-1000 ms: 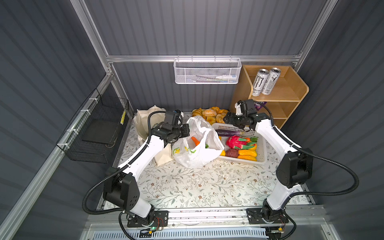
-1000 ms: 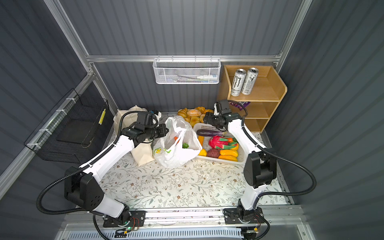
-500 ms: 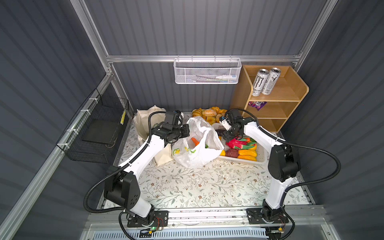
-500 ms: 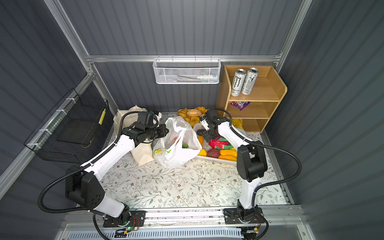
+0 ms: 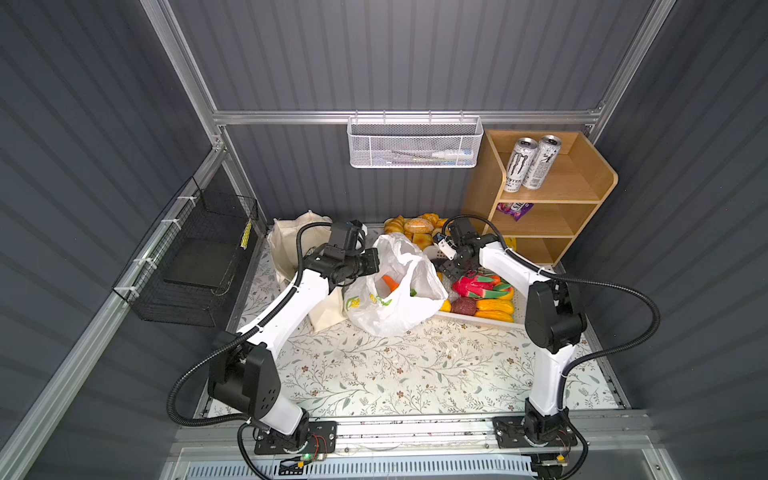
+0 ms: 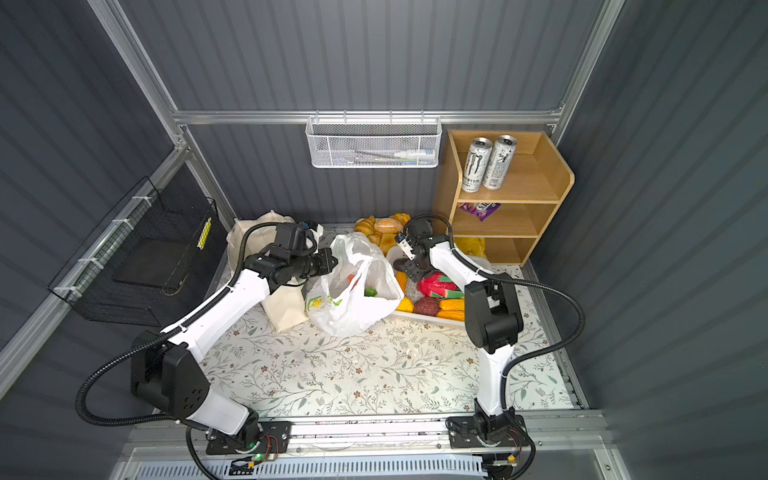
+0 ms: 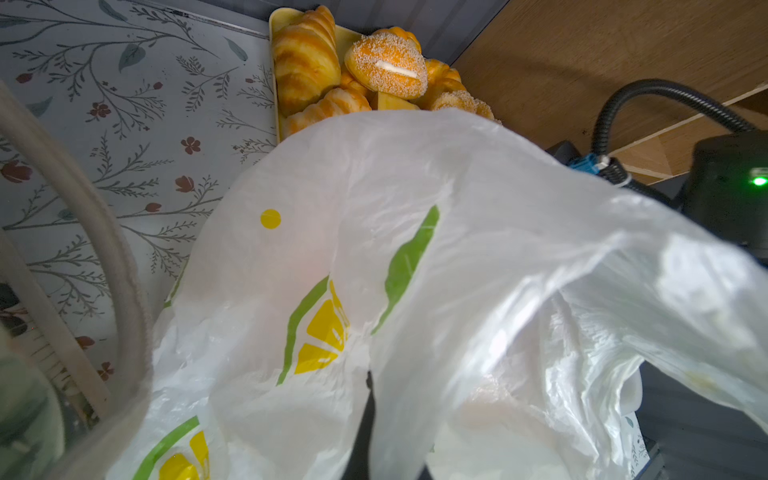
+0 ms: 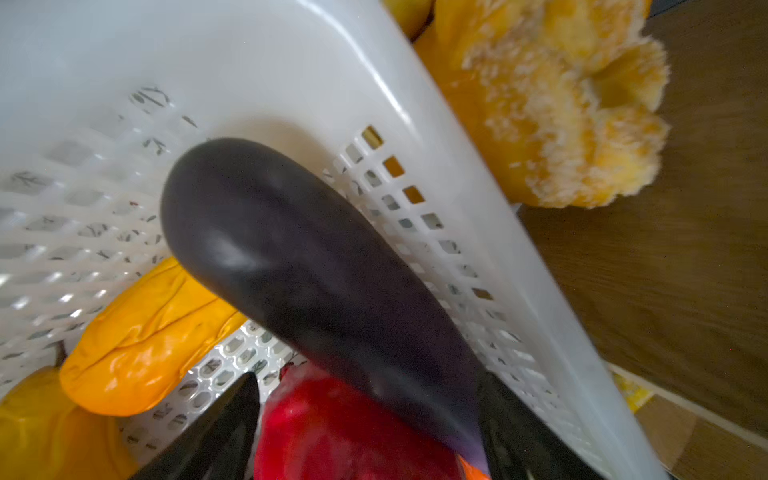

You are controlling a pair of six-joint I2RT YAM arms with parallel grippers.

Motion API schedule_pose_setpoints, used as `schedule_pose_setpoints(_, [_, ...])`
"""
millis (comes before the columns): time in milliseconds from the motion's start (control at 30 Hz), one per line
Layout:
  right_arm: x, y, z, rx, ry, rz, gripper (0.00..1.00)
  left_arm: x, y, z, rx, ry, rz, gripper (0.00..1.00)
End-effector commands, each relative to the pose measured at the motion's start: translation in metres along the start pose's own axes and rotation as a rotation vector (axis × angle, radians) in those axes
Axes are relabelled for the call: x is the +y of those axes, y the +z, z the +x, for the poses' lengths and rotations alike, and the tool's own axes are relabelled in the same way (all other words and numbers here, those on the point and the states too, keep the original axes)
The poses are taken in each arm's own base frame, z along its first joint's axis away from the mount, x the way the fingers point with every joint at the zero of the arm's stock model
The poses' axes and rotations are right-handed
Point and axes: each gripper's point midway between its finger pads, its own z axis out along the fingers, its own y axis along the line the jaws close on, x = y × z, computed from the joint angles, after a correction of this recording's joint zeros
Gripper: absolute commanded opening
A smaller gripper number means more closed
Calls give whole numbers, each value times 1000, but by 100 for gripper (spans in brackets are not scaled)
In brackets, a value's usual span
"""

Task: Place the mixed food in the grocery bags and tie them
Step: 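Reach into the white basket and grasp the purple eggplant with the right gripper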

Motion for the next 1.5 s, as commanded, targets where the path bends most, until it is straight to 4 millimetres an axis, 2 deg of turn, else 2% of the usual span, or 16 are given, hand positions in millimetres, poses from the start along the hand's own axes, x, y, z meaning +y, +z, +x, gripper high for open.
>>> schedule_pose_setpoints(0, [0,1,-8,-9,-29,3,82,-4,-4,-7,-6,4,8,0])
schedule_pose_setpoints(333, [-3,27,-25,-8,-124,129,80,-5,-1,-6,-1,-8,20,0])
schedule_pose_setpoints(467, [-2,35,-25,-9,-158,183,79,-7,-3,-9,-9,-10,25,0])
schedule_pose_setpoints(633, [-7,34,-24,-5,-147,216,73,-7,-4,-9,-11,-9,25,0])
schedule_pose_setpoints(733, [-11,25,-27,-31,-130,230,67,-7,-4,-8,-8,-9,25,0])
schedule_pose_setpoints(900, [-22,-2,-38,-93,-77,265,53,-7,-3,-9,-12,-14,26,0])
schedule_pose_setpoints(967, [-27,-16,-49,-152,-50,287,46,-8,-3,-9,-13,-14,29,0])
schedule_pose_setpoints(1167, [-41,-68,-61,-274,32,327,41,-7,-4,-9,-13,-16,28,0])
schedule_pose_setpoints(1333, [-52,-128,-65,-401,153,346,39,-7,-4,-10,-15,-16,27,0])
schedule_pose_setpoints(1467, [-47,-196,-61,-545,277,250,39,-8,-4,-11,-16,-15,28,0])
